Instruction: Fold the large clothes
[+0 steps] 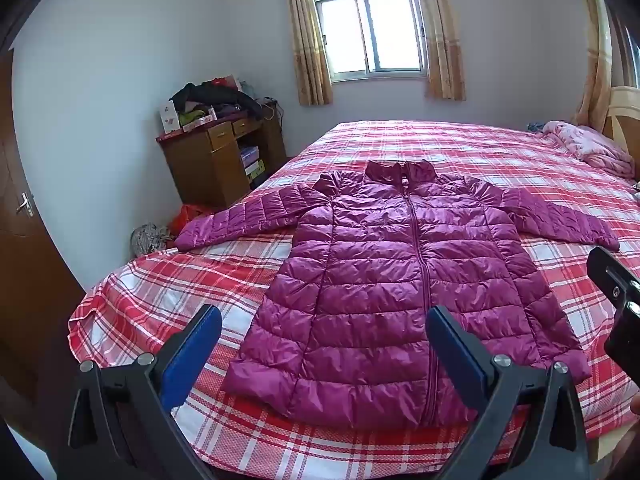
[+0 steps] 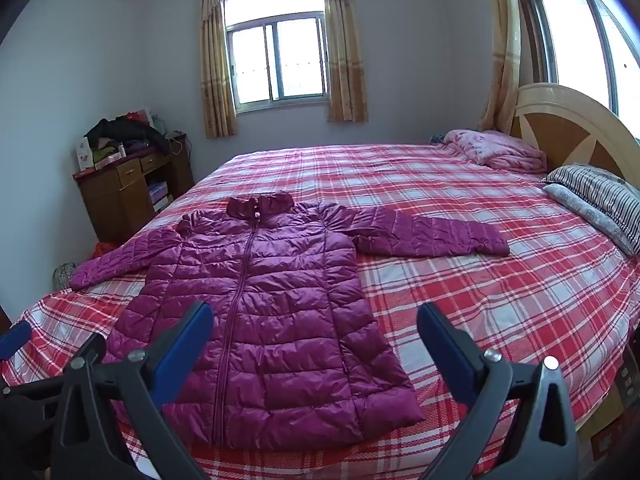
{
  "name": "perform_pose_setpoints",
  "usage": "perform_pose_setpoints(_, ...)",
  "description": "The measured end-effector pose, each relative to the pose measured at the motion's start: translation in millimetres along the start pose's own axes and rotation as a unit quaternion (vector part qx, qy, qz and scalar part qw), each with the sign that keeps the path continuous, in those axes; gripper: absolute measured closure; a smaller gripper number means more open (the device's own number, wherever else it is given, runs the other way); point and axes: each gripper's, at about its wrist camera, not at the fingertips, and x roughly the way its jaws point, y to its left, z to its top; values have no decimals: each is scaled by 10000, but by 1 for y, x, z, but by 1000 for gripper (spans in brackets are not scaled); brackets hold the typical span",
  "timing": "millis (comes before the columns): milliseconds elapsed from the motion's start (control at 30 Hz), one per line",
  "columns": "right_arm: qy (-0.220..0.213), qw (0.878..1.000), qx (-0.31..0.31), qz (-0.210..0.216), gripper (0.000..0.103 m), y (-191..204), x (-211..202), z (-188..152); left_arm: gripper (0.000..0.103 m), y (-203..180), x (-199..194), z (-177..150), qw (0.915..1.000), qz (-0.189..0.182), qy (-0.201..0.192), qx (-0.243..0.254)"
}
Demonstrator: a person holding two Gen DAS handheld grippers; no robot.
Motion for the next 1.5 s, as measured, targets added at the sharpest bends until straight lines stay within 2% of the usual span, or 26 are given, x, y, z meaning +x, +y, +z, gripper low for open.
perform_pose_setpoints(300, 14, 10000, 19, -3, 0, 0, 0, 0, 1, 2, -2, 5, 9989, -454, 96, -63)
perform_pose_setpoints(433, 47, 10000, 18, 1, 0, 0, 0, 0, 1, -3, -6, 0, 9991, -421, -10, 4)
perform_pose_setpoints(1500, 78, 10000, 43, 8, 0, -3, 1, -3, 1, -4, -5, -4, 9993, -373, 29, 60)
